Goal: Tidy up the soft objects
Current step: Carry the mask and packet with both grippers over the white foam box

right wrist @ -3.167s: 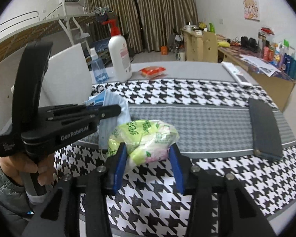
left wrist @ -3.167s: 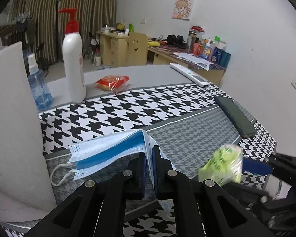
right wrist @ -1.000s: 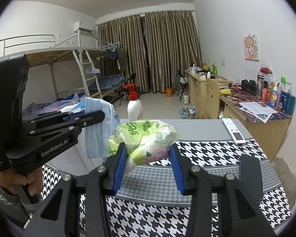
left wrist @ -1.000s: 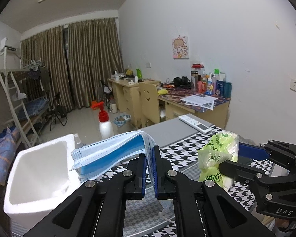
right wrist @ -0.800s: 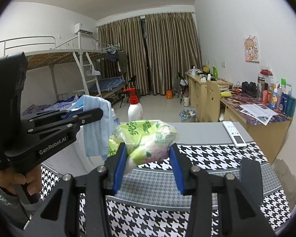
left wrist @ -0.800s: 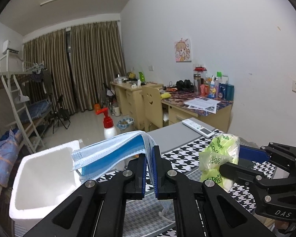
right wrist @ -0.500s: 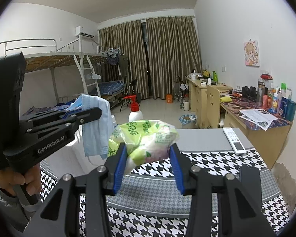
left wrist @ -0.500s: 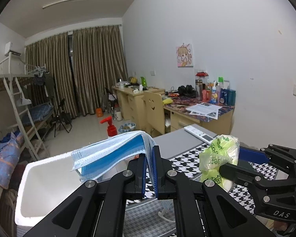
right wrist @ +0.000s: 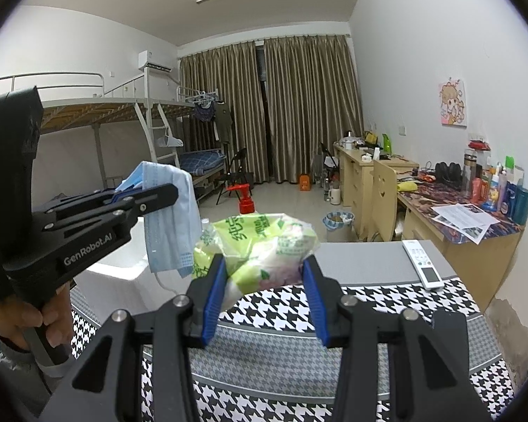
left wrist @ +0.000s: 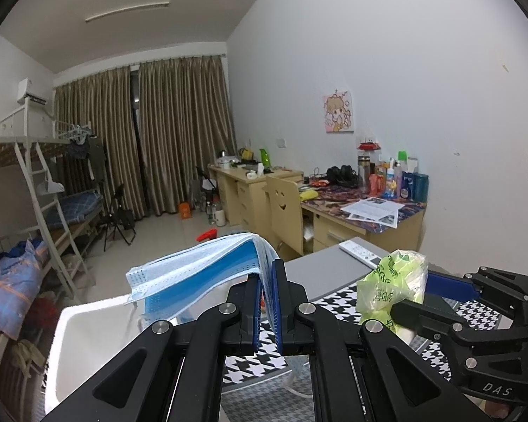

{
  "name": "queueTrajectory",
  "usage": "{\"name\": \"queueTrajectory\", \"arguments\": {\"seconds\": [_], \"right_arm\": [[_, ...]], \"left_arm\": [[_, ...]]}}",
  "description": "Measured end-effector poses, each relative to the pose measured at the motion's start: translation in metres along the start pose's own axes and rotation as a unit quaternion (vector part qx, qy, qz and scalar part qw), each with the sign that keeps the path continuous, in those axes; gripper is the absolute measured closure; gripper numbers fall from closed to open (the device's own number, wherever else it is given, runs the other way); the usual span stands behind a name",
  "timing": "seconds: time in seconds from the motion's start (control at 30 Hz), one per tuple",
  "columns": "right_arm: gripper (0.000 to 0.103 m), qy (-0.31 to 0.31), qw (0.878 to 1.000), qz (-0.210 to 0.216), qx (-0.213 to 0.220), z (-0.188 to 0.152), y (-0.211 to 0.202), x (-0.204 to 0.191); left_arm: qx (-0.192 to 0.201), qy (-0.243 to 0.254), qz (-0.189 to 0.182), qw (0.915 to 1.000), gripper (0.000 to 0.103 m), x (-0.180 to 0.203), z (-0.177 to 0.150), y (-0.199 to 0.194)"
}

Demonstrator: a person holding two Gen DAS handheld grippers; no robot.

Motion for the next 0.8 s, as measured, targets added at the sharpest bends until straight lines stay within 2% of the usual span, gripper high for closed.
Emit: {"name": "queueTrajectory", "arguments": {"seconds": [0.3, 0.8], "right_arm": [[0.055, -0.004, 1.0, 0.009, 0.009, 0.011, 0.006, -0.01], [0.055, -0.018, 0.999, 0.045, 0.012, 0.02, 0.021, -0.036]], "left_arm": [[0.017, -0.001, 0.009, 0.9998, 0.097, -0.011, 0.012, -0.003], [0.026, -0.001, 0.061, 0.9978, 0.097, -0.042, 0.021, -0.002]]}}
Point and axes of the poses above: each gripper's, at about its wrist camera, not at the fingertips, and y roughly the way its jaws point, x to its right, z to its top, the point moved 3 cm from there along y, roughly the way its jaws point, and after that the axes turned 12 degrees about x, right-handed, at the moved point
